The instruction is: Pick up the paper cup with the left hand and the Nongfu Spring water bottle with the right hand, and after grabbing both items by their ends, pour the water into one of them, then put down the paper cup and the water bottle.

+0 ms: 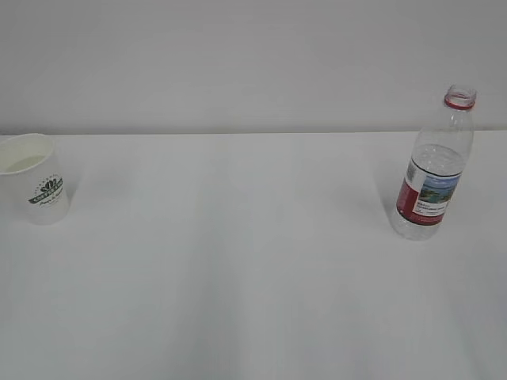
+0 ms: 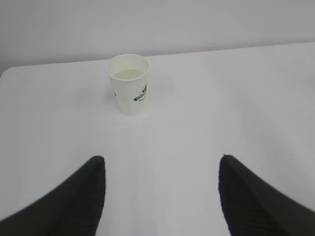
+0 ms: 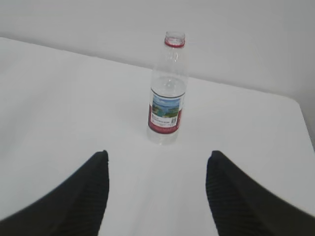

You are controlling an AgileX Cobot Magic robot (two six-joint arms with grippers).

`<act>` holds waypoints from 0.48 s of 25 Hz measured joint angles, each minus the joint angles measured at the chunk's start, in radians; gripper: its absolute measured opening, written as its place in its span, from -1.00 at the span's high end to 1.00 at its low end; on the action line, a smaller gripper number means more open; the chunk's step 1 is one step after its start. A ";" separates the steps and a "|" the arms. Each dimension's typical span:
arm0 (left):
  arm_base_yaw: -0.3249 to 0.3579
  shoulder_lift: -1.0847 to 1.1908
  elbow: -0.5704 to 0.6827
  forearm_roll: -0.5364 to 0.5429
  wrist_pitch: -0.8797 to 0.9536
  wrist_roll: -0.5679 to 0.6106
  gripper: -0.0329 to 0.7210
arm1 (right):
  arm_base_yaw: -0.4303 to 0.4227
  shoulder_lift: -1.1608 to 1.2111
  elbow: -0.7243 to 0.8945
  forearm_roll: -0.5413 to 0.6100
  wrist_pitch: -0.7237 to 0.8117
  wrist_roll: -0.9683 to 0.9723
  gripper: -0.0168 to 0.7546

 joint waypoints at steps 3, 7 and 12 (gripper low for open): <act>0.000 0.000 0.000 0.004 0.032 0.000 -0.48 | 0.000 -0.013 -0.016 0.000 0.076 0.015 -0.26; 0.000 0.000 0.000 0.012 0.056 0.000 -0.48 | 0.000 -0.014 -0.020 0.000 0.146 0.023 -0.26; 0.000 0.000 0.066 0.018 0.058 0.000 -0.48 | 0.000 -0.014 -0.021 0.000 0.184 0.027 -0.26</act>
